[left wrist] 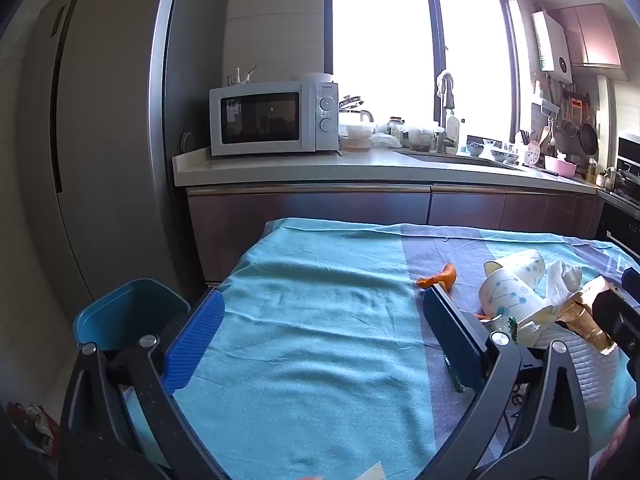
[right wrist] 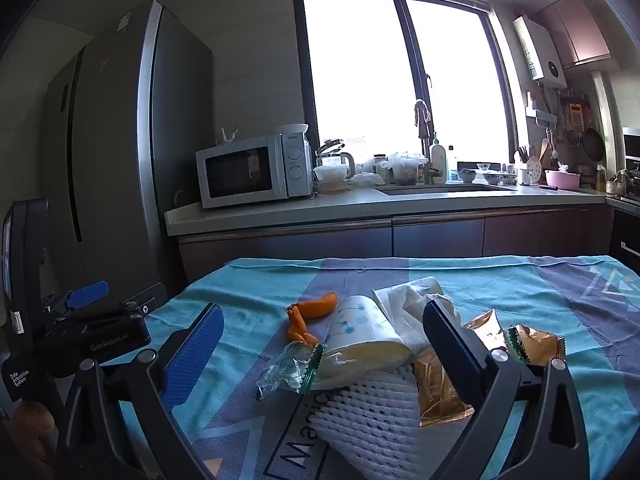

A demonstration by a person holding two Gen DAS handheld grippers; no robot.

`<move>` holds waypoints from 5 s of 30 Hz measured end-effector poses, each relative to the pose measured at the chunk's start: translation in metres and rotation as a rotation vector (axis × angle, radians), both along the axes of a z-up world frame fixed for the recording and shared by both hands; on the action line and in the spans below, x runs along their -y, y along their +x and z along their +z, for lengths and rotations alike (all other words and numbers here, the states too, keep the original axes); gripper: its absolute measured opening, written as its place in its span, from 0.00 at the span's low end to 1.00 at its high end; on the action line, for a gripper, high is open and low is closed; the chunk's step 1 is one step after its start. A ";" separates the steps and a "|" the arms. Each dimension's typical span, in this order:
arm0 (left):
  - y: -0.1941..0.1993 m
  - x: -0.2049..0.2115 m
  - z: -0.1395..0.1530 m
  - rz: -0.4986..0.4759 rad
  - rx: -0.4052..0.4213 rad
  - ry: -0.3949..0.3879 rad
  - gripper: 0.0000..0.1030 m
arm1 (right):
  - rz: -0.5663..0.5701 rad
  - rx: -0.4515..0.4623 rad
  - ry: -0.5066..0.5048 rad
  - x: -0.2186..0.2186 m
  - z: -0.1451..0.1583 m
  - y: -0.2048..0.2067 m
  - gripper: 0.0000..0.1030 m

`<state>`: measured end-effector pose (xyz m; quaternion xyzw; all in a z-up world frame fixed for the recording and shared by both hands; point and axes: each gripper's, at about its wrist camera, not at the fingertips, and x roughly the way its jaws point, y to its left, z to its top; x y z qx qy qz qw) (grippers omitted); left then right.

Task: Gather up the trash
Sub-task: 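Move both grippers toward the pile of trash on the cloth, then grasp the clear plastic wrapper with the left gripper while the right grasps the gold foil bag, then carry the wrapper and foil bag in both grippers over the teal bin, then open both grippers to drop the wrapper and foil bag into the bin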

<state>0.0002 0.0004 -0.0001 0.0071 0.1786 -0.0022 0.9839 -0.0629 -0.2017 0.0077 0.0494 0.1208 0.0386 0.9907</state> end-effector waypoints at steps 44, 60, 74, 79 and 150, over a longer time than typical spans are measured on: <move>-0.012 0.008 0.002 -0.058 0.020 -0.012 0.95 | -0.058 -0.043 0.003 0.015 -0.004 0.014 0.94; -0.003 0.038 -0.014 -0.216 -0.043 0.020 0.95 | -0.125 -0.110 0.031 0.047 -0.015 0.016 0.94; 0.026 0.091 -0.045 -0.480 -0.210 0.072 0.85 | -0.155 -0.224 0.171 0.098 -0.034 0.022 0.84; 0.039 0.105 -0.057 -0.513 -0.289 0.071 0.74 | -0.117 -0.250 0.210 0.102 -0.041 0.023 0.69; 0.130 -0.300 -0.085 0.238 -0.432 -0.108 0.20 | 0.907 -0.650 0.137 -0.326 -0.039 0.220 0.07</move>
